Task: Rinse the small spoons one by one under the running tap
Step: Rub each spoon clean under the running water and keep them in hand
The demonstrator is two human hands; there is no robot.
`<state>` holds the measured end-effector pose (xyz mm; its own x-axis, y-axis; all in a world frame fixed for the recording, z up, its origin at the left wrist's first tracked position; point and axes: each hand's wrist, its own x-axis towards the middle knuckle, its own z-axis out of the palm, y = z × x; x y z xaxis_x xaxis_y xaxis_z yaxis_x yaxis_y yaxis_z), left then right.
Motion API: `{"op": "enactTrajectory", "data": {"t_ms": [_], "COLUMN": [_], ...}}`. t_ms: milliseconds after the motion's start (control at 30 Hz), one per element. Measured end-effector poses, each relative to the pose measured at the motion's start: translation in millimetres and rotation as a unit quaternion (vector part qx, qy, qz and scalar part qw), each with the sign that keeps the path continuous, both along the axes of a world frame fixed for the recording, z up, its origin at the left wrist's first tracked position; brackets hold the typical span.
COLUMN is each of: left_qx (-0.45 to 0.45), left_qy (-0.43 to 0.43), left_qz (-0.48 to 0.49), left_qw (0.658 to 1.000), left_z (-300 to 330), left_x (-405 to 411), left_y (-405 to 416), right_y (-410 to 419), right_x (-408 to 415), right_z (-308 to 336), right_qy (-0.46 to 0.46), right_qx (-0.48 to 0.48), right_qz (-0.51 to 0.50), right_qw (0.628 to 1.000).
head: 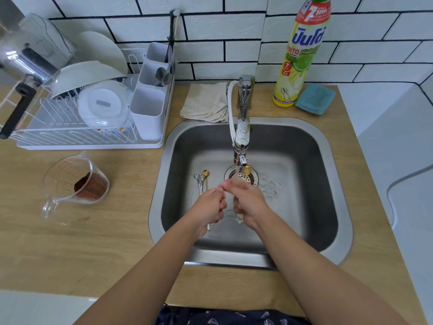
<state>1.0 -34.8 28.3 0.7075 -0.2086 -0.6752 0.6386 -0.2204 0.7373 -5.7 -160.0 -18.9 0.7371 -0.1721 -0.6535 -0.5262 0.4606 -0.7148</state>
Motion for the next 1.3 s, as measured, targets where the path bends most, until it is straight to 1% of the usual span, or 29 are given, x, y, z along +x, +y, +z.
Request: {"op": "enactTrajectory", "data": {"t_ms": [67, 233, 333, 500, 633, 733, 800, 867, 933, 1067, 1133, 1200, 1300], "left_qx": [-0.007, -0.009, 0.032, 0.089, 0.079, 0.071, 0.061, 0.053, 0.037, -0.021, -0.039, -0.042, -0.020], "left_qy": [0.010, -0.001, -0.002, 0.039, 0.048, 0.051, 0.061, 0.072, 0.087, 0.155, 0.172, 0.157, 0.083], "left_qz": [0.003, -0.008, -0.040, -0.085, -0.070, -0.069, -0.069, -0.064, -0.053, -0.034, -0.047, -0.055, -0.073], "left_qw": [1.000, 1.000, 0.999, 0.992, 0.993, 0.994, 0.994, 0.994, 0.994, 0.987, 0.983, 0.985, 0.994], "left_z": [1.2, 2.3, 3.4, -0.2, -6.4, -10.2, -12.4, -12.7, -11.4, -9.1, -9.9, -11.2, -12.1], "left_x": [0.5, -0.8, -0.7, -3.0, -5.6, -5.5, -6.7, -7.7, -7.2, -2.9, -1.9, -1.8, -1.8], "left_y": [0.1, -1.3, 5.6, 22.5, 27.1, 31.2, 32.3, 31.8, 30.7, 34.9, 41.2, 47.2, 51.3], "right_y": [0.0, -15.3, -13.6, -17.6, -8.2, -8.0, -9.4, -10.0, -11.2, -14.6, -16.6, -18.8, -19.7], "right_x": [-1.7, 9.8, 4.1, 5.9, 7.8, 4.1, 3.8, 5.4, 6.4, 2.8, 1.6, 3.1, 6.9], "right_z": [2.9, 5.2, 2.4, -0.7, -2.5, -1.5, 0.3, 2.4, 4.4, 4.4, 4.2, 5.6, 3.7], "right_qy": [-0.007, -0.015, -0.042, -0.039, -0.034, -0.055, -0.064, -0.055, -0.048, -0.084, -0.097, -0.089, -0.052], "right_qx": [0.001, 0.016, -0.010, -0.054, -0.072, -0.066, -0.073, -0.089, -0.067, 0.069, 0.085, 0.051, 0.010], "right_qz": [0.020, -0.093, -0.055, -0.037, -0.005, 0.015, 0.014, 0.008, -0.002, 0.013, 0.027, 0.028, 0.001], "right_qw": [1.000, 0.995, 0.998, 0.997, 0.997, 0.996, 0.995, 0.995, 0.997, 0.994, 0.991, 0.994, 0.999]}}
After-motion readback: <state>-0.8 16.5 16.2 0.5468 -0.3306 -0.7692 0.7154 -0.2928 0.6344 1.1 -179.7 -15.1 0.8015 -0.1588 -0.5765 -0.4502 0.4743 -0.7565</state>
